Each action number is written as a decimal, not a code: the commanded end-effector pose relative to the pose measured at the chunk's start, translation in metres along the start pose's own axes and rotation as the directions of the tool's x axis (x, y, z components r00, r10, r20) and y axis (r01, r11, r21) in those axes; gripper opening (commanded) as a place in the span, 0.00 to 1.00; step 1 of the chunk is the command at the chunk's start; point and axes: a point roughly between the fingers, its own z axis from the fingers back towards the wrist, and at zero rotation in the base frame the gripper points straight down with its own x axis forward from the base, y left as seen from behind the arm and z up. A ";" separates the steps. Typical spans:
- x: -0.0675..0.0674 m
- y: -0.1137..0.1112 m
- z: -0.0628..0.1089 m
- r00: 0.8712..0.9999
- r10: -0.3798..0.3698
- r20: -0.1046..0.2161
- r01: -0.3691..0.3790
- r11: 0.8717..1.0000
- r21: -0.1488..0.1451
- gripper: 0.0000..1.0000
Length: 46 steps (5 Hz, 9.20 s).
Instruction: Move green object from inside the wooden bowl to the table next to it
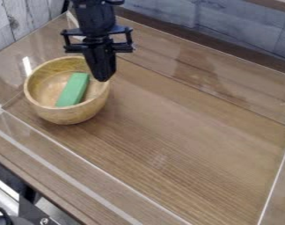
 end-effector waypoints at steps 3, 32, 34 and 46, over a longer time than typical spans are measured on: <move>0.003 -0.004 0.017 0.994 -0.088 0.059 0.086 0.996 0.030 0.00; 0.044 0.059 -0.002 0.985 -0.082 0.151 0.068 0.993 0.096 0.00; 0.057 0.063 0.013 0.984 -0.033 0.175 0.021 0.997 0.071 0.00; 0.080 -0.046 0.004 0.924 -0.373 0.086 0.365 0.926 0.095 0.00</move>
